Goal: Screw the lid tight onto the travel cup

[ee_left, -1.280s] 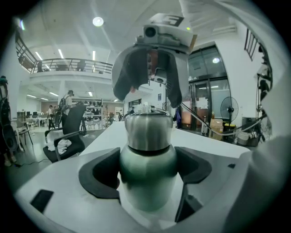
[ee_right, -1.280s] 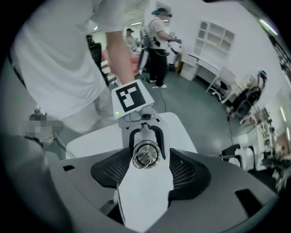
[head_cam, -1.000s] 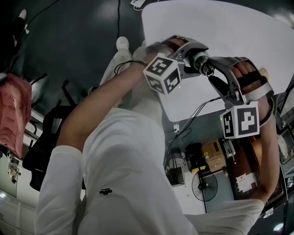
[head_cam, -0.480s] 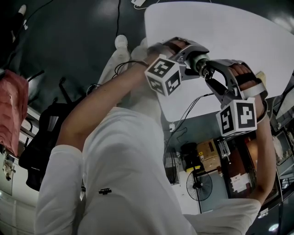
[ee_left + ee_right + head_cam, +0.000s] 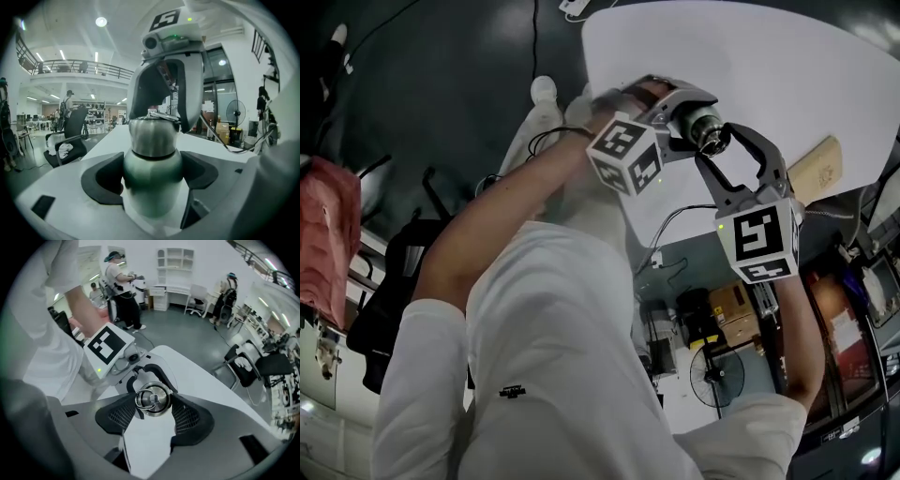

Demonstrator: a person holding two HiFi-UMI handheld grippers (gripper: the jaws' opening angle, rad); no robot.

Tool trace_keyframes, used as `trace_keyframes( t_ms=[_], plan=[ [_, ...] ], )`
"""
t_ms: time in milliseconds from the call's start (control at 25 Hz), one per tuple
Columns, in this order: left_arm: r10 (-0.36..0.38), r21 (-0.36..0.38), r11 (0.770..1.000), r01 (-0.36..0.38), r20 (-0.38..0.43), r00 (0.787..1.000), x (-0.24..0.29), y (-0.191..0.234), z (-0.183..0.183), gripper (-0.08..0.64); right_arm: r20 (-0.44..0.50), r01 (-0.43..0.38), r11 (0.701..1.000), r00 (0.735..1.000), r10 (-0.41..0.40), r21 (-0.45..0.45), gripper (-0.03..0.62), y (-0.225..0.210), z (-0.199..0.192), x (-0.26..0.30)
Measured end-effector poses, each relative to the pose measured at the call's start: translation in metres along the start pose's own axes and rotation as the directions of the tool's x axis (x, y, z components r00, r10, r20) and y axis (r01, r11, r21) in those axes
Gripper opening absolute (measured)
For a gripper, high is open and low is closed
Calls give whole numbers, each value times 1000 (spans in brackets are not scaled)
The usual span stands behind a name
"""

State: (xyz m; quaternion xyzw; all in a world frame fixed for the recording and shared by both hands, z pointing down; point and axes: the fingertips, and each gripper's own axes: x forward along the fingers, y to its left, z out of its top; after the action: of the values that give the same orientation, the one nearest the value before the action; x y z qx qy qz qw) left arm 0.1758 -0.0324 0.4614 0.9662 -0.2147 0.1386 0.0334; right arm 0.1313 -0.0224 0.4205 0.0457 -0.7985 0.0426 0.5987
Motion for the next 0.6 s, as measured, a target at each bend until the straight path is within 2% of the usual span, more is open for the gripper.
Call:
trace_keyframes(
  t_ms=[120,200,280,400,480,600],
  plan=[
    [-11,5,1000,11,-7,1000,1,-1,0,353,24,61,984,998,-66,169,235,-3,-1,0],
    [-14,6,1000,14,-8,1000,1,-1,-1,353,35,83,952,995,-98,294,235,-5,-2,0],
    [-12,5,1000,12,-9,1000,1,-1,-2,353,41,98,929,992,-121,358,235,-6,-2,0],
    [-12,5,1000,12,-9,1000,2,-1,-2,353,51,100,942,991,-123,319,236,-4,-1,-1],
    [-13,4,1000,13,-7,1000,2,-1,-2,353,64,91,968,992,-108,234,272,-2,3,-3],
    [-12,5,1000,12,-6,1000,2,-1,-2,353,62,63,993,996,-70,103,273,4,7,-10]
  ],
)
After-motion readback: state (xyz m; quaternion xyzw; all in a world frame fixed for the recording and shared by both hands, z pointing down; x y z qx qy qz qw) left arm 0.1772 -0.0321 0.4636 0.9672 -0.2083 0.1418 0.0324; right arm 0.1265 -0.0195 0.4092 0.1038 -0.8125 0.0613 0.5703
